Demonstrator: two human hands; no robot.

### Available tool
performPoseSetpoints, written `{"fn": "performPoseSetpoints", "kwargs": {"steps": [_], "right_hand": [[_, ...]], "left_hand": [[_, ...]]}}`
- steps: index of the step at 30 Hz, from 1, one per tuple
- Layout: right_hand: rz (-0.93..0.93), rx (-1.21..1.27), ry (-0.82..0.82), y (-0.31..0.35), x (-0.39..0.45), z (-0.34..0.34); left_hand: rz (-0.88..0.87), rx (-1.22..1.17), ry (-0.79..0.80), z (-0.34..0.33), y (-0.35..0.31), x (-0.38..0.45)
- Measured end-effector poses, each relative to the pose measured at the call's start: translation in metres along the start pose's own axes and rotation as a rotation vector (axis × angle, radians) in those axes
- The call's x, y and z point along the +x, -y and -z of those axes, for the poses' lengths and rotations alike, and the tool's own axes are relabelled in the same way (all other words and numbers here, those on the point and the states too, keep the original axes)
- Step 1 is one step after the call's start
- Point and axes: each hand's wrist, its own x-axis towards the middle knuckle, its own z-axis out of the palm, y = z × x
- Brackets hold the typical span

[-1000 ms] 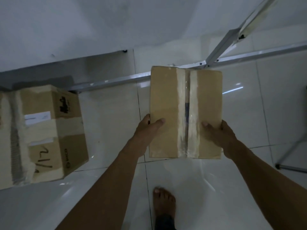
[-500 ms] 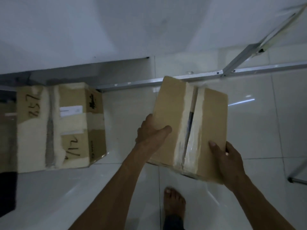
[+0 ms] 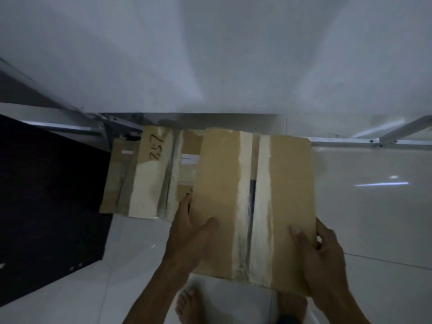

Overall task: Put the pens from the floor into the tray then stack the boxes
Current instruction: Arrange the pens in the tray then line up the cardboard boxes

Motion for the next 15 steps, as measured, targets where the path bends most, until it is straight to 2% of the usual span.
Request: {"fn": "performPoseSetpoints", "kwargs": {"steps": [3,8,12,15], "right_hand": [[0.051,-0.038,0.004,0.02,-0.01,0.002],[-0.003,-0.065,-0.077,0.035,-0.038,-0.001],[-0.016,0.023,-0.156,0.037,-0.068,-0.019],[-0.022,0.091,-0.13,0.046,-0.077,-0.039]], "left_hand": [[-0.02,-0.032,-0.007,0.013,-0.006,-0.01],[-0.135,0.106,0.003,0.024,-0.031,-0.021],[-0.188,0.145,0.003,0.053,-0.044,-0.025],[-0.202,0.162,-0.035,0.077,-0.051,-0.025]]}}
